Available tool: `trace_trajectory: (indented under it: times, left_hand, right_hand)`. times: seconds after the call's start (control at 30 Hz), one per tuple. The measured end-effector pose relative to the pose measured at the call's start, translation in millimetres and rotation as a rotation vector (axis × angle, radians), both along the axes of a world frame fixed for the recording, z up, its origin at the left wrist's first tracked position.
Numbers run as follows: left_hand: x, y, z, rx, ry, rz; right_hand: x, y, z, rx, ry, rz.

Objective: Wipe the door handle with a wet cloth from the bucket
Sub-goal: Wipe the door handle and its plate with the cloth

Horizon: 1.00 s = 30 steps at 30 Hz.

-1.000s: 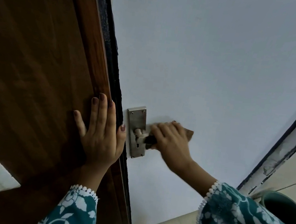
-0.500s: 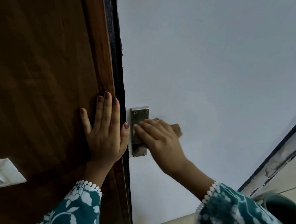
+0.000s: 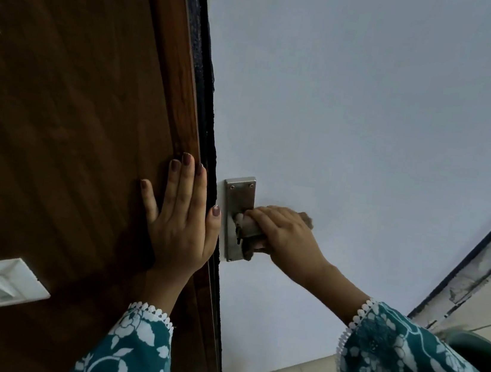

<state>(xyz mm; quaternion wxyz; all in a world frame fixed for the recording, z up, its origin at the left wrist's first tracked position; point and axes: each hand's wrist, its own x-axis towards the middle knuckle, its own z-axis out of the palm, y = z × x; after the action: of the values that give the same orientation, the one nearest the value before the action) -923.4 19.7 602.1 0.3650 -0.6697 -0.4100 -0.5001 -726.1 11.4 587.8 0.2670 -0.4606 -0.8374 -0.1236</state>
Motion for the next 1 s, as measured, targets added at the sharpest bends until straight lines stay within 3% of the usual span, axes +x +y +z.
trace_trajectory:
  times: [0.3, 0.57, 0.83, 0.9, 1.0]
  left_hand:
    - [-2, 3, -2, 0.009, 0.025, -0.008]
    - [1, 3, -3, 0.018, 0.004, 0.033]
    - [-13, -5, -5, -0.056, 0.033, -0.039]
    - [-21, -8, -7, -0.068, 0.026, 0.013]
    - [-29, -9, -9, -0.081, 0.024, 0.084]
  right_hand:
    - [46, -3, 20, -0.182, 0.078, -0.084]
    - [-17, -5, 5, 0.004, 0.010, -0.045]
    - [32, 4, 5, -0.131, -0.065, -0.163]
    - [44, 10, 3, -0.231, 0.082, -0.126]
    - [66, 3, -16, -0.451, 0.704, -0.154]
